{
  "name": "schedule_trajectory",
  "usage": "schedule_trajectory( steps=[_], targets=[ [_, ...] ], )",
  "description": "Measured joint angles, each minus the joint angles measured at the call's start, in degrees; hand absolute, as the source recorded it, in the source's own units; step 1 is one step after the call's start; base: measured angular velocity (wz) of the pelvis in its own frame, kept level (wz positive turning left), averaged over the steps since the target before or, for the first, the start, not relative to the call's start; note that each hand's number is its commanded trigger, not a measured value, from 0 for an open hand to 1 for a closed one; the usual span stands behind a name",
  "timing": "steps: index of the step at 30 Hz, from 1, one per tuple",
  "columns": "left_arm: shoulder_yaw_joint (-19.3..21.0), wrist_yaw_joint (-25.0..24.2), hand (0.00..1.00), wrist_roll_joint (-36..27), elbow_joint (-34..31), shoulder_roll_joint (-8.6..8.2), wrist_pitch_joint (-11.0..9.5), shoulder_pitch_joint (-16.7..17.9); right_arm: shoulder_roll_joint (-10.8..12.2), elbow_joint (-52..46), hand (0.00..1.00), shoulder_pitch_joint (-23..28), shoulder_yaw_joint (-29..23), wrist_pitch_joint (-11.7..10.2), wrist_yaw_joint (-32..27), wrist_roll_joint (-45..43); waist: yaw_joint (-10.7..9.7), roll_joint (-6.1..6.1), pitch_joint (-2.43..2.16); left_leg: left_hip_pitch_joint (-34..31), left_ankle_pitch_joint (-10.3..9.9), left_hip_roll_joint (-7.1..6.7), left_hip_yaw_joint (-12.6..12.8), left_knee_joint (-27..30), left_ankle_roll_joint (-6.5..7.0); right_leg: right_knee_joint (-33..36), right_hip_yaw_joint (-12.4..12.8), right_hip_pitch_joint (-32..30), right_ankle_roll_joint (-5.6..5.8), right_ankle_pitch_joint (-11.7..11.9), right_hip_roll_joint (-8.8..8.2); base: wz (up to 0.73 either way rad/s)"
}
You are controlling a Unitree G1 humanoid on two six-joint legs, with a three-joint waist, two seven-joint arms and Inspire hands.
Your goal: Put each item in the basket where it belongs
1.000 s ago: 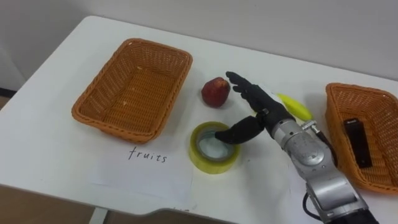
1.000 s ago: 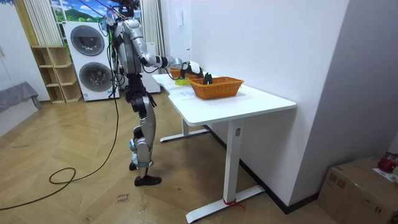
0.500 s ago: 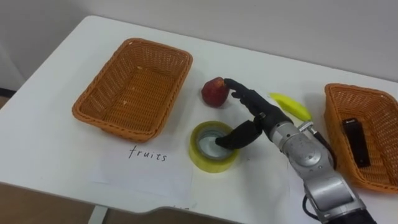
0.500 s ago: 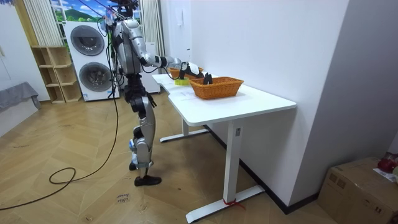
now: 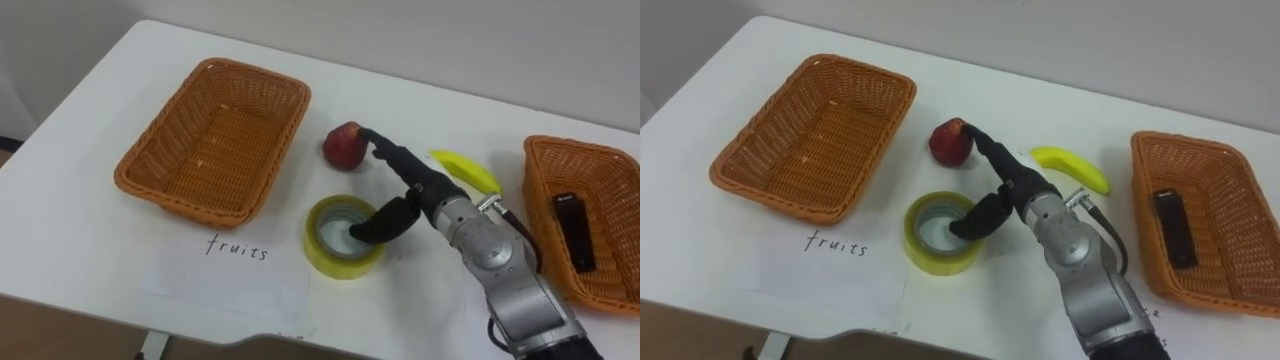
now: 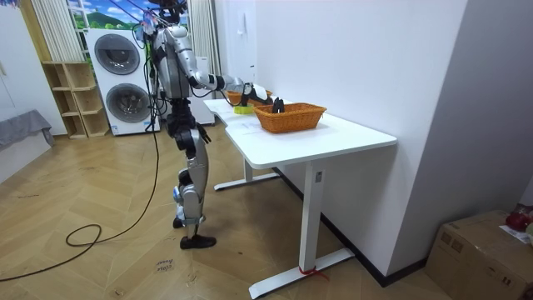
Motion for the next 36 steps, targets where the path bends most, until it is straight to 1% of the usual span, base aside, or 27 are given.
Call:
schedule_trajectory(
  steps=[4, 6, 10, 13, 19, 24, 28, 31, 33, 36],
  targets=[
    [0.10, -0.02, 0.00, 0.17, 0.02, 0.32, 0.00, -0.03, 0.00, -0.28, 0.00, 0.00, -0.01, 0.00, 0.79, -2.27, 0.36, -0.48, 0.16, 0.06, 0.00, 0.01, 0.01, -0.02, 0.00, 0.04, 0.03, 0.01, 0.00, 0.00, 0.01, 0.00],
    [0.13, -0.03, 0.00, 0.56, 0.03, 0.33, 0.00, -0.02, -0.01, -0.78, 0.00, 0.00, -0.05, 0.04, 1.86, -3.93, 0.55, -0.72, 0.11, 0.04, 0.00, -0.01, 0.01, -0.03, 0.00, 0.05, 0.09, 0.01, 0.00, 0.00, 0.00, 0.00],
    [0.14, -0.03, 0.00, 0.57, 0.09, 0.33, 0.00, -0.02, -0.01, -1.80, 0.00, 0.00, -0.01, 0.08, 3.18, -5.73, 0.76, -0.77, 0.08, 0.14, -0.01, -0.01, 0.00, -0.03, 0.00, 0.03, 0.16, 0.11, 0.00, 0.00, 0.02, 0.00],
    [0.14, -0.14, 0.00, 0.51, 0.48, 0.33, 0.00, -0.02, -0.01, -1.88, 0.00, 0.00, 0.00, 0.07, 4.38, -5.66, 0.75, -0.68, 0.17, 0.44, 0.00, 0.02, -0.02, -0.09, 0.00, 0.01, 0.16, 0.40, 0.00, 0.00, 0.03, 0.00],
    [0.49, -0.72, 0.00, 0.51, 0.74, 0.33, 0.01, 0.04, -0.06, -1.97, 0.00, -0.01, -0.01, 0.07, 5.11, -5.65, 0.77, -0.70, 0.18, 0.69, -0.01, 0.08, 0.09, -0.37, 0.00, 0.00, 0.25, 0.45, 0.00, 0.00, 0.11, 0.00],
    [0.55, -1.97, 0.00, 0.56, 0.74, 0.50, 0.07, -0.01, -0.11, -2.10, 0.00, -0.69, 0.06, 0.05, 6.79, -8.30, 0.73, -0.78, 0.19, 0.71, -0.01, 0.16, 0.41, -0.44, -0.01, -0.02, 0.35, 0.36, 0.00, 0.00, 0.19, -0.01],
    [0.55, -2.33, 0.00, 0.56, 0.74, 0.54, 0.72, -0.01, -0.15, -2.59, 0.00, -0.69, 0.06, 0.09, 7.42, -9.43, 0.74, -0.84, 0.19, 0.72, -0.01, 0.16, 0.55, -0.53, -0.01, -0.02, 0.35, 0.26, 0.00, 0.00, 0.20, 0.00],
    [0.99, -2.86, 0.00, 0.57, 0.74, 0.75, 1.23, 0.00, -0.36, -3.53, 0.00, -0.70, 0.01, 0.62, 8.57, -9.48, 0.87, -1.00, 0.08, 0.71, -0.01, 0.22, 1.23, -0.62, -0.01, 0.01, 0.93, -0.02, 0.00, 0.00, 0.31, -0.08],
    [1.72, -3.00, 0.00, 0.57, 0.73, 0.76, 1.31, 0.09, -0.45, -4.78, 0.00, -0.67, -0.02, 1.35, 9.99, -10.09, 0.76, -0.99, 0.09, 0.73, -0.01, 0.22, 1.47, -0.62, -0.01, 0.01, 1.22, -0.05, 0.00, 0.00, 0.33, -0.05],
    [1.73, -2.98, 0.00, 0.57, 0.73, 1.19, 1.31, 0.07, -0.57, -5.47, 0.00, -0.68, -0.03, 1.59, 11.08, -10.11, 0.71, -0.99, 0.09, 0.73, -0.01, 0.21, 1.59, -0.63, -0.01, 0.01, 1.35, -0.08, 0.00, 0.00, 0.33, -0.01]
  ],
)
